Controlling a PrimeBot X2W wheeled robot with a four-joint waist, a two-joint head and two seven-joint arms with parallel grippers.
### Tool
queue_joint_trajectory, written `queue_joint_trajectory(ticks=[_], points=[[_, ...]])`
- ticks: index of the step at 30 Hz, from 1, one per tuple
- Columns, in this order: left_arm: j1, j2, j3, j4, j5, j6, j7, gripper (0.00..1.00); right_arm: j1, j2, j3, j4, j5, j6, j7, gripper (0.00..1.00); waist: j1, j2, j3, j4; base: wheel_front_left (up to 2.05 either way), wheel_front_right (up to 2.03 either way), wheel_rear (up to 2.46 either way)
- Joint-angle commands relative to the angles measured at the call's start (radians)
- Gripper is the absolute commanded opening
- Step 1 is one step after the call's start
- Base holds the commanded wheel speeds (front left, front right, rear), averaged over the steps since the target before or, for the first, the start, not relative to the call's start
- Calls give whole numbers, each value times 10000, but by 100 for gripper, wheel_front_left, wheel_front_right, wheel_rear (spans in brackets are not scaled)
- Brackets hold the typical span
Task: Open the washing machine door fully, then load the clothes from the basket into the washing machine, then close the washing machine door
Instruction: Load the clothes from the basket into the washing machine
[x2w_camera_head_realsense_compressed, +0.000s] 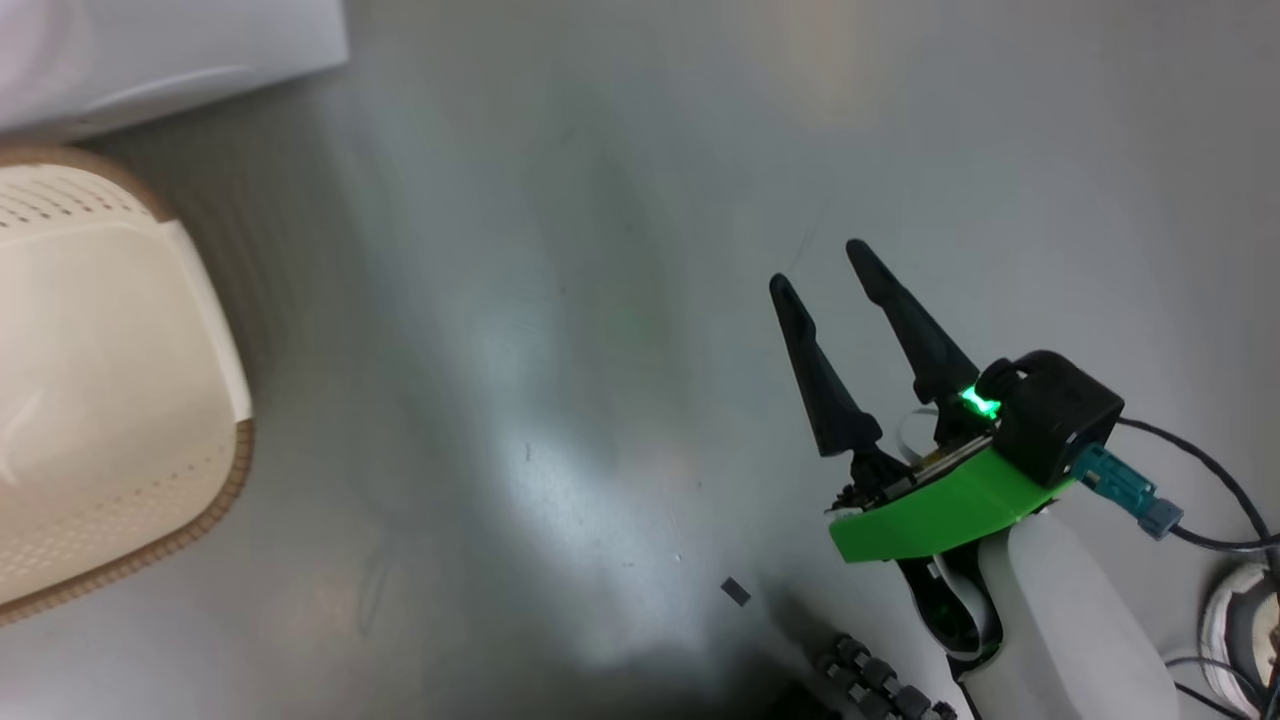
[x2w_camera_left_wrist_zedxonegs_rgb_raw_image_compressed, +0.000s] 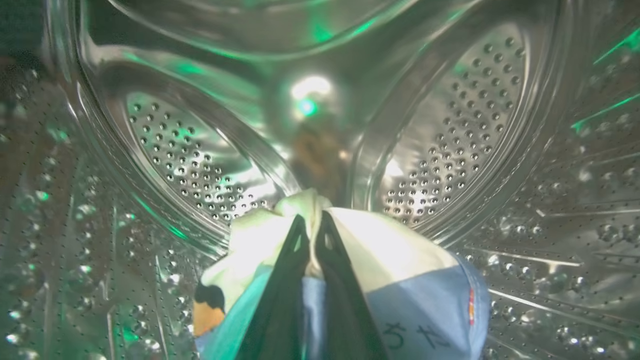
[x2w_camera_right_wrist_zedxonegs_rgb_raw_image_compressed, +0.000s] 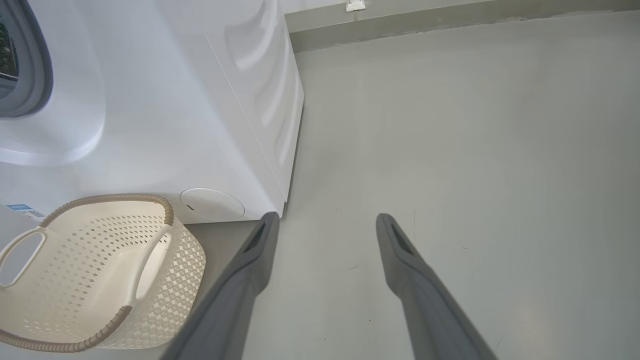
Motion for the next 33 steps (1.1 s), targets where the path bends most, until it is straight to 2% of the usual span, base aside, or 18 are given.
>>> queue_joint_trajectory(ticks=[1,12,17,18,19,27,33], points=[[-333,510,-88,-84,131,-21,-62,0,126,41,256,-244,91,16,-48,100,0,-1,359,-239,0,0,0],[-1345,478,-591,844,430,-18,-38,0,125,41,387,-313,220,16,-48,100,0,-1,756,-446,0,0,0],[-1612,462,-792,1419,534,155,25,0,122,41,459,-335,257,16,-48,100,0,-1,765,-548,0,0,0],[-1626,464,-794,1480,518,167,33,15,128,41,452,-334,257,16,-48,100,0,-1,762,-553,0,0,0],[-1631,467,-803,1529,510,182,27,100,135,41,451,-327,255,16,-48,100,0,-1,755,-555,0,0,0],[-1406,538,-880,1800,379,129,-51,100,113,41,519,-277,271,16,-48,100,0,-1,567,-493,0,0,0],[-994,369,-950,1904,173,47,-85,100,87,41,358,-202,108,16,-48,100,0,-1,279,-271,0,0,0]])
